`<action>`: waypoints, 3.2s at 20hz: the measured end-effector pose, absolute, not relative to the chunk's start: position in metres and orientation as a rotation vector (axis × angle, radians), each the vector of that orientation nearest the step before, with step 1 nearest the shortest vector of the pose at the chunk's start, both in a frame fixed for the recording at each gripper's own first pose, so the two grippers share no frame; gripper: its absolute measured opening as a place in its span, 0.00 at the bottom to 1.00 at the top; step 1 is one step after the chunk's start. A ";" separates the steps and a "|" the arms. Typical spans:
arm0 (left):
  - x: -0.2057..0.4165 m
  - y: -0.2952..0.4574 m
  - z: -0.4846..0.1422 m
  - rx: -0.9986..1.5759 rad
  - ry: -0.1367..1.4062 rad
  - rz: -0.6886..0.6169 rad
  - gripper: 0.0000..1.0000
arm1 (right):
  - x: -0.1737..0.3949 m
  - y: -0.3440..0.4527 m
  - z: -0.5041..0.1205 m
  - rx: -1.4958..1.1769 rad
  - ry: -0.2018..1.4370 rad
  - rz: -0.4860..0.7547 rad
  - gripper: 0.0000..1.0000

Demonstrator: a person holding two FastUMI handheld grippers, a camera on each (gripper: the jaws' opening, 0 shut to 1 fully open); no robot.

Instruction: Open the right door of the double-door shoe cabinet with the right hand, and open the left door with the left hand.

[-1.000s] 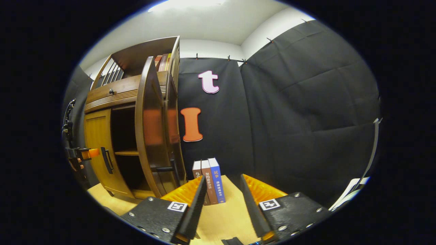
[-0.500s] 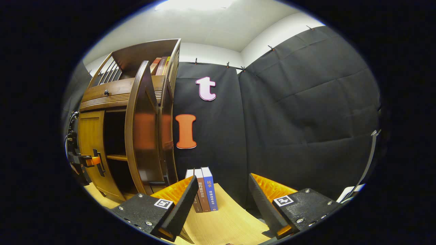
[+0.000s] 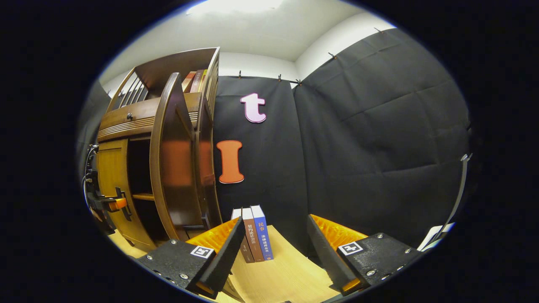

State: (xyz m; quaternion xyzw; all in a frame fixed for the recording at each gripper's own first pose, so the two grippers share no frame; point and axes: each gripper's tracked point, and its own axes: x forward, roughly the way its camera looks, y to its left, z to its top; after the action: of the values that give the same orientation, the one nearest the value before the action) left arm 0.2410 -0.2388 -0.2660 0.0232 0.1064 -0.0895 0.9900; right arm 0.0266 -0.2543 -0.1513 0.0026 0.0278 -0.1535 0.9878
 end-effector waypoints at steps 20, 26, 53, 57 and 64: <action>0.196 -0.233 -0.257 0.010 0.239 -0.310 0.29 | 0.002 -0.206 -0.133 0.034 0.053 -0.251 0.92; 0.167 -0.221 -0.251 0.016 0.235 -0.351 0.29 | -0.007 -0.174 -0.125 0.041 0.044 -0.212 0.92; 0.071 -0.128 -0.224 0.045 0.213 -0.317 0.15 | -0.024 -0.080 -0.137 0.057 0.053 -0.051 0.92; 0.063 -0.113 -0.218 0.033 0.206 -0.298 0.14 | -0.023 -0.070 -0.140 0.051 0.058 -0.037 0.92; 0.054 -0.088 -0.214 0.074 0.200 -0.268 0.09 | -0.022 -0.056 -0.140 0.051 0.061 -0.016 0.92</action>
State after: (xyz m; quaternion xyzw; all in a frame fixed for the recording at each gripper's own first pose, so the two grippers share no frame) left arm 0.0535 -0.0883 -0.2142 0.0367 0.0995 -0.1334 0.9854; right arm -0.0215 -0.0559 -0.1403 0.0256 0.0305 -0.0079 0.9992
